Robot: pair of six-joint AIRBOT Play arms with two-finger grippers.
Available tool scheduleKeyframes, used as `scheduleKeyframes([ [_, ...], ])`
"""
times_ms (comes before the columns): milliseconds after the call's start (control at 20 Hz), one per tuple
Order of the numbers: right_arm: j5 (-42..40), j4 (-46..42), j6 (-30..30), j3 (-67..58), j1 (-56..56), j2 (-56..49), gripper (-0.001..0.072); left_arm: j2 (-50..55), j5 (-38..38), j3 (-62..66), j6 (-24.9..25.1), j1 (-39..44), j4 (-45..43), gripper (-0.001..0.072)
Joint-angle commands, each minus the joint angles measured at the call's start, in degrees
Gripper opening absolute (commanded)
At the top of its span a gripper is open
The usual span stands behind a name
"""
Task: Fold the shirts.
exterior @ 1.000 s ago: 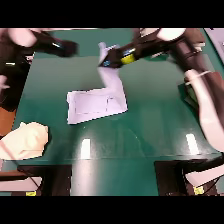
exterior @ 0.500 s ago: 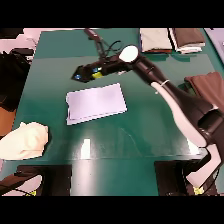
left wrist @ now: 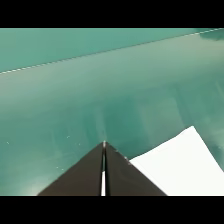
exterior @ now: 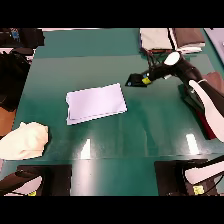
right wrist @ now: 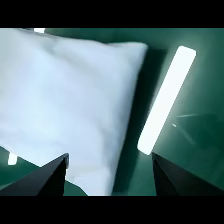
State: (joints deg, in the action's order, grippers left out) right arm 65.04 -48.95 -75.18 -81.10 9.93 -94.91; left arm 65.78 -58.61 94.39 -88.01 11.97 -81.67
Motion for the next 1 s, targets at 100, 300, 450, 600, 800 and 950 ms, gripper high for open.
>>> scheduleKeyframes([
  [100, -0.2, 9.0, -0.2, 1.4, 1.8, -8.4, 0.0593, 0.4, 0.7, -0.5, 0.0, 0.7, 0.4, 0.0021],
  [300, -0.6, 13.8, -0.2, -6.1, 8.5, -16.7, 0.0537, 0.4, 0.6, -0.5, 0.0, 0.7, 0.5, 0.0021],
  [450, -0.6, 14.8, 0.3, -11.9, 11.9, -20.9, 0.0215, 0.4, 0.6, -0.5, 0.0, 0.7, 0.5, 0.0021],
  [600, -1.6, 13.0, 3.2, -16.2, 12.3, -20.1, 0.0017, 0.4, 0.7, -0.5, -0.3, 0.7, 2.1, 0.0020],
  [800, -0.3, 1.1, -0.1, -21.0, 4.7, -12.5, 0.0016, 0.4, 0.9, -0.5, 0.1, 6.0, 3.7, 0.0019],
  [950, 1.7, -8.2, -3.6, -21.2, -6.5, -3.9, 0.0016, 0.4, 1.7, -0.5, 0.0, 11.8, 3.7, 0.0020],
])
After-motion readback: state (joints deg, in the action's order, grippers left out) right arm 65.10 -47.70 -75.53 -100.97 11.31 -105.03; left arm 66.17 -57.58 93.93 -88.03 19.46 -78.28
